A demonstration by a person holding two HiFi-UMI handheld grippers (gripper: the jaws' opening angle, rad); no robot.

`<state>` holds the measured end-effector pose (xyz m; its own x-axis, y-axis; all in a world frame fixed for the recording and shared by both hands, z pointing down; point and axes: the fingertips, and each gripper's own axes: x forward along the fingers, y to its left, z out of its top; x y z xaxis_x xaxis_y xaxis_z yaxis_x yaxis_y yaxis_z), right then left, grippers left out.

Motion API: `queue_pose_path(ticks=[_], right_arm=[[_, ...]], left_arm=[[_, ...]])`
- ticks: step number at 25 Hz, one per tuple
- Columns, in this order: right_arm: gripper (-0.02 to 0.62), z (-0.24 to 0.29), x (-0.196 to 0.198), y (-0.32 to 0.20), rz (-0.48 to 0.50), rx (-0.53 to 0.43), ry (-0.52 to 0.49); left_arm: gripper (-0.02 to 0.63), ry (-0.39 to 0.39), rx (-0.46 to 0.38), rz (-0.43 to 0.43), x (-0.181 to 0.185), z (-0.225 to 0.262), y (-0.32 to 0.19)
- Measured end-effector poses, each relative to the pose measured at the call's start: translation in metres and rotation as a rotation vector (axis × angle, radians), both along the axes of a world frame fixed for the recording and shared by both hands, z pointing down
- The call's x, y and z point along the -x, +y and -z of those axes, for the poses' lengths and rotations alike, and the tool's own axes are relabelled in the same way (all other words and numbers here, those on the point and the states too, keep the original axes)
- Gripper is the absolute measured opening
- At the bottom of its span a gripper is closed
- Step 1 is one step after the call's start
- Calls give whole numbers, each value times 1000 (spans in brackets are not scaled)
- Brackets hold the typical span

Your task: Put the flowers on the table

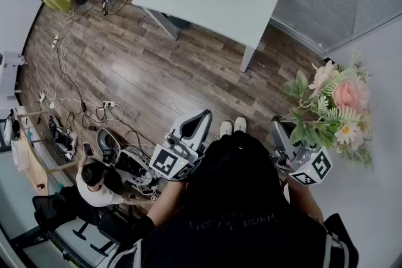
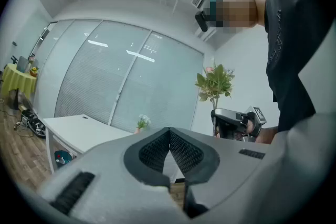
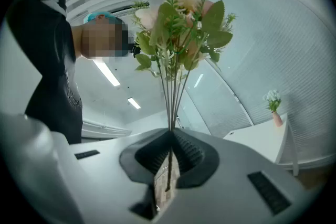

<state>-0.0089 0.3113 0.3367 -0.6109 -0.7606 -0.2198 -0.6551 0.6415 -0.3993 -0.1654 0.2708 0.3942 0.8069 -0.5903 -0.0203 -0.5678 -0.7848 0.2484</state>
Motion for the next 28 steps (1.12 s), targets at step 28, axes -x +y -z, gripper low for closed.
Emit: queue_pose_path(ticks=[28], right_arm=[[41,-32,-42,-19,47,48,84]], left_arm=[[18,-5,-49,35,-53,13,-16]])
